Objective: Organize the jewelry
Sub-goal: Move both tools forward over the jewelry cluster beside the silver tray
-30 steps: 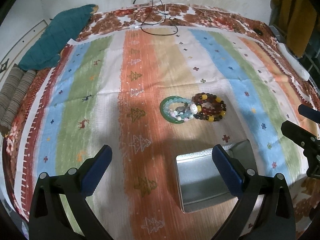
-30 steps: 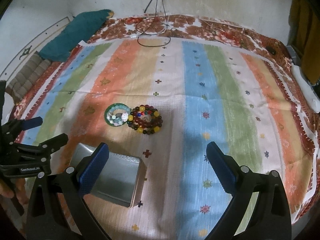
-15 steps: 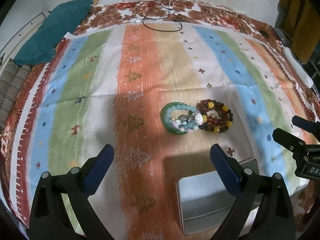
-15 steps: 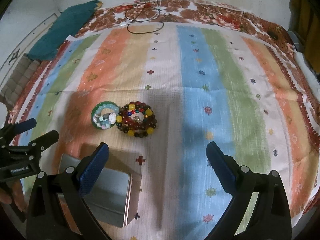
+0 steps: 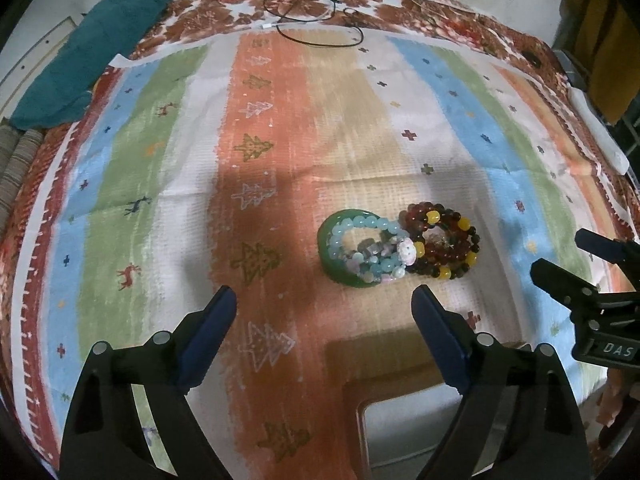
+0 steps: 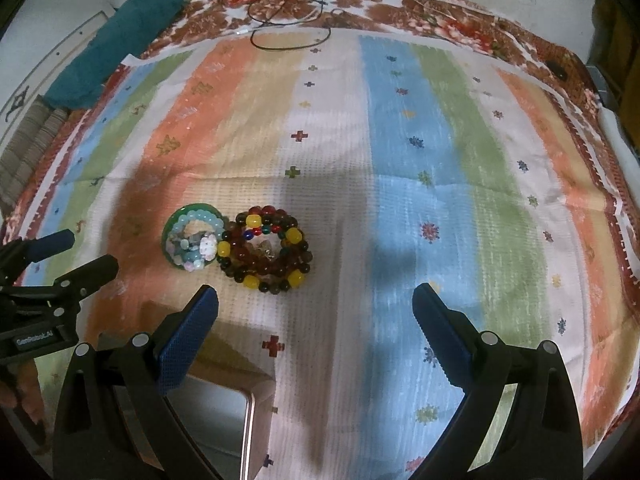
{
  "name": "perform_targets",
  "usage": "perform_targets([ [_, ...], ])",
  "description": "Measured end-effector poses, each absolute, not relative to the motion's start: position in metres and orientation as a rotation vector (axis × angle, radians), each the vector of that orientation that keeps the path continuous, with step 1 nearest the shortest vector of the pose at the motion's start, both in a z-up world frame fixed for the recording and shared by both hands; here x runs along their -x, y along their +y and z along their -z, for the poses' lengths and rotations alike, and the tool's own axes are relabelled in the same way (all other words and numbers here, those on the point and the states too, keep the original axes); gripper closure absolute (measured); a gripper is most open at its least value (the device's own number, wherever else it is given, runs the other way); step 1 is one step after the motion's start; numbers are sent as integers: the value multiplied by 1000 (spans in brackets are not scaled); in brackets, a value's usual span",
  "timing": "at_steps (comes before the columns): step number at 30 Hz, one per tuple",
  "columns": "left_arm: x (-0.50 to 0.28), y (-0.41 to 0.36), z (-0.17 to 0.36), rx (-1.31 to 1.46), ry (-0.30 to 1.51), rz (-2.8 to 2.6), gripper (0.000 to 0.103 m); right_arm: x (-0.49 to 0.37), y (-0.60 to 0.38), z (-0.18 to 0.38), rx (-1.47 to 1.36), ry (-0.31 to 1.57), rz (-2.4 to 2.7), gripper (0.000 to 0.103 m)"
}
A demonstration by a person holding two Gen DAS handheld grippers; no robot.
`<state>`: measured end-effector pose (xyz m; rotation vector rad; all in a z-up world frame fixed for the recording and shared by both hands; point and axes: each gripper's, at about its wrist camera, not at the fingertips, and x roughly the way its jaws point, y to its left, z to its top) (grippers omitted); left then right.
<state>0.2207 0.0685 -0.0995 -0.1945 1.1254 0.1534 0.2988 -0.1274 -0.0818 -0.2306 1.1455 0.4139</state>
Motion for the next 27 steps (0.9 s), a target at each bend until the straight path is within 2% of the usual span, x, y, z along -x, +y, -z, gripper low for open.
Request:
perform_targets([
  [7,-235,73,114,202,1163,-174,19,-312,-123,92,217,1177,-415,4],
  [20,-259,75,142,219,1220,-125,42,-333,-113,108,240,1176,-394,5],
  [21,-261,75,143,218,1224,-122,43,-334,-113,111,242,1182,-391,6],
  [23,-264,74,147,218,1232,-112,48,-338,-112,117,248,1197,-387,17],
  [27,-269,74,150,225,1240,-102,53,-342,-109,121,250,1205,-392,17],
])
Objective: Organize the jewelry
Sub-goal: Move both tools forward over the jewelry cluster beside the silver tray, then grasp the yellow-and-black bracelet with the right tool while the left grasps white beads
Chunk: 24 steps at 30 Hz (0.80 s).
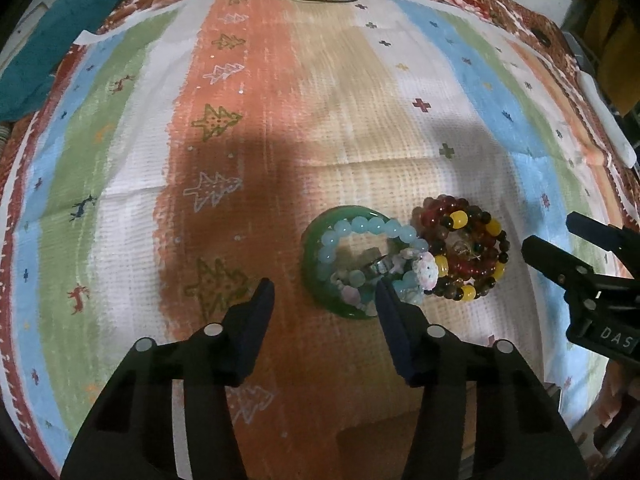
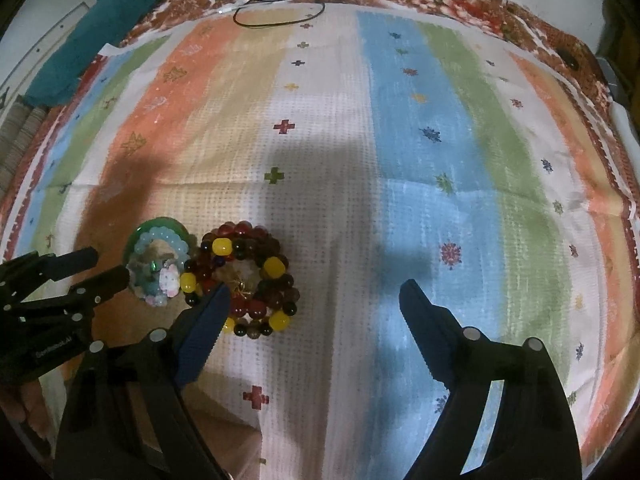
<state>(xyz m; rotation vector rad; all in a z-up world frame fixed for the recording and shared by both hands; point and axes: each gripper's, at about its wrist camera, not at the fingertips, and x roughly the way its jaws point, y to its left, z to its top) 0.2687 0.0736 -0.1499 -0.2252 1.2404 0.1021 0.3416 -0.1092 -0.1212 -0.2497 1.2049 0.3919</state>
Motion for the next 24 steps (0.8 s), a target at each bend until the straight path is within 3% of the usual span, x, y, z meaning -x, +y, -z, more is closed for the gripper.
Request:
perform_targets([
  [5,-274,70,153,224,1248,-84,61,-344,-101,129,275,1220,-412,18],
  [10,-278,66,157,220,1261,-68,74,-345,-94,133,293,1229,-431,31],
  [15,-281,65,161,215,1271,-64,75,-346,-89,138,310,1240,-448,46],
  [21,-283,62,162,197,1273,-66,78,-349,-85,145,330,1251,-454,54],
  [22,-283,62,163,200,1277,-62,85,-349,-84,146,329,1252,-457,58],
  [24,-282,62,165,194,1287,-56,88,-351,-83,147,330,1258,-460,70],
])
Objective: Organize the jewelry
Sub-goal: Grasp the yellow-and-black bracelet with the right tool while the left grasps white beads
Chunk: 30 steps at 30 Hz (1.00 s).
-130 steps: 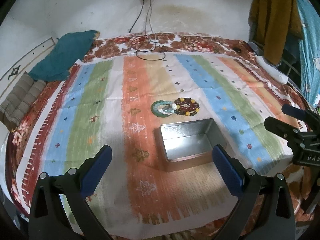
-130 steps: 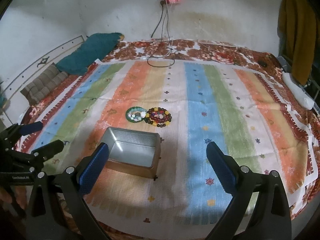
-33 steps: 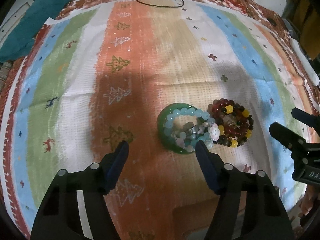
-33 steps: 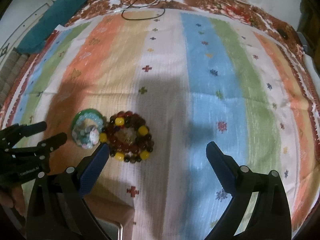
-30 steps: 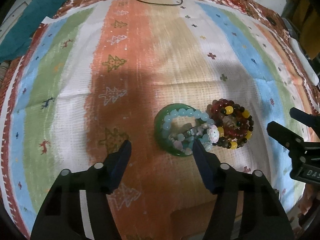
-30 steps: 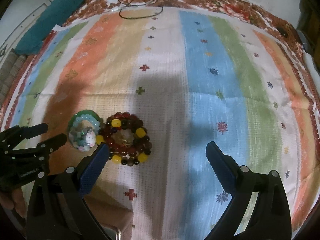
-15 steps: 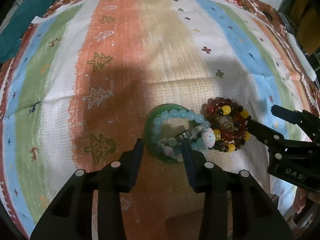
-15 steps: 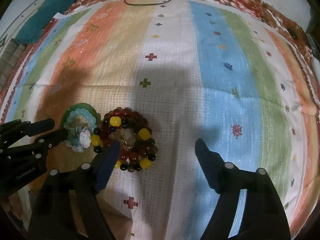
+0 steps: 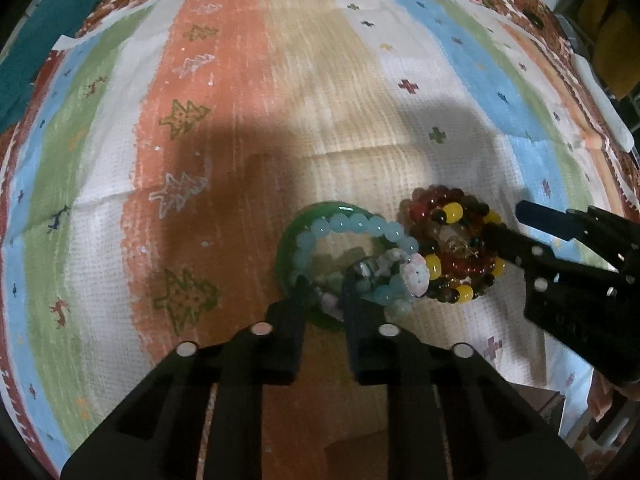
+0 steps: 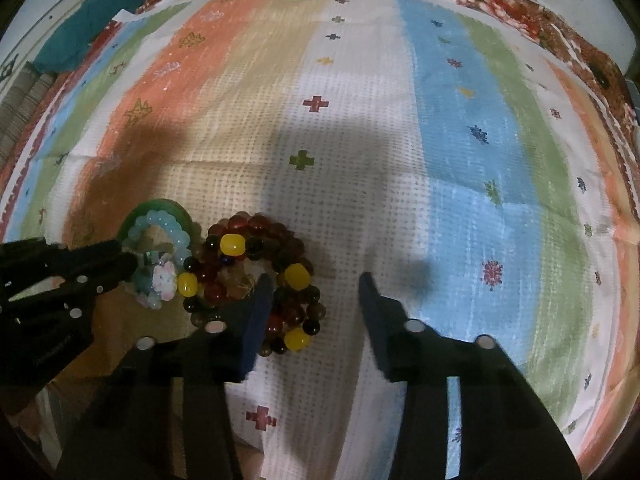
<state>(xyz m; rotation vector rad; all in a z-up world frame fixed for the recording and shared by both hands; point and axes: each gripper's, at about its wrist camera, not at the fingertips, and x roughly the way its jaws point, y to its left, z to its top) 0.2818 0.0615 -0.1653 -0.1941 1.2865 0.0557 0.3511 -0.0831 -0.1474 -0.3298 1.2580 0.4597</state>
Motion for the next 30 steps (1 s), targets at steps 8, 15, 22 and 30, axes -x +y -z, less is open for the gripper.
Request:
perform_targets([
  [8,-283,60,165,174,1287,-70,93,-346,-77,151,360,1267,-480,86],
  [15,-279,61,156,168,1268,-72,93,-342,-75,144,364,1244,-499,93],
  [22,-272,57,136,161,1219,-67,93,-335,-80,127,341,1198,-520,93],
  [30,-257,55,121,176,1188,-88,93,-323,-84,105,294,1143,-526,93],
])
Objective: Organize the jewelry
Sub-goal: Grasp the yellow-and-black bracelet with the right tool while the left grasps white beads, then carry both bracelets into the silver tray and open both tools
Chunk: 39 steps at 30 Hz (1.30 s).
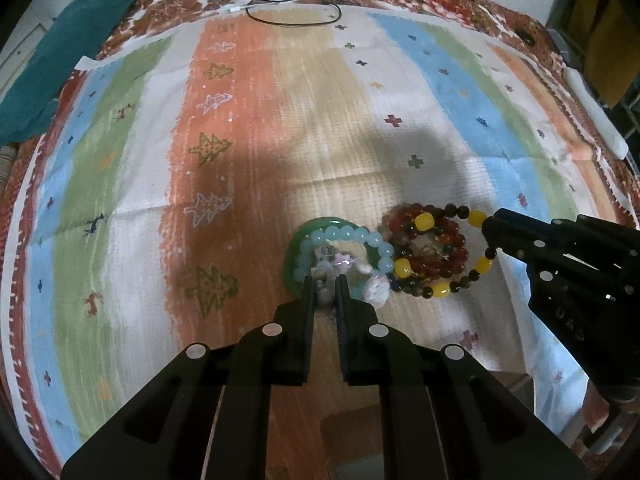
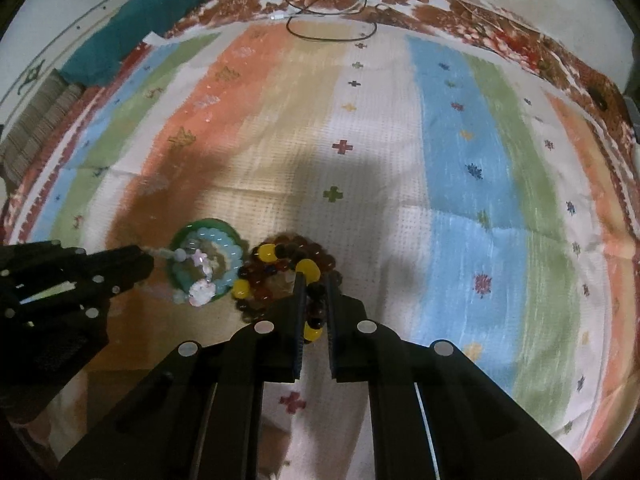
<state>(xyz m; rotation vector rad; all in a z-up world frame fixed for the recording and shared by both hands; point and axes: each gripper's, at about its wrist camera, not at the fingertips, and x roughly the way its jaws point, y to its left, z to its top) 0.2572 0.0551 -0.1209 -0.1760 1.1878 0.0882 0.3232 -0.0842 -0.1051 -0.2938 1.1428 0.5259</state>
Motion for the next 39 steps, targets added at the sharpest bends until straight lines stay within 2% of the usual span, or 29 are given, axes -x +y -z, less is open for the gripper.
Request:
perform_targets([
  [13,-231,40,80,174,1085,-54,93,-292,-92,59,229,1002,-553,93],
  [39,-174,23,25,144,922,-13,93,-245,-113,17,164,847,-576,93],
])
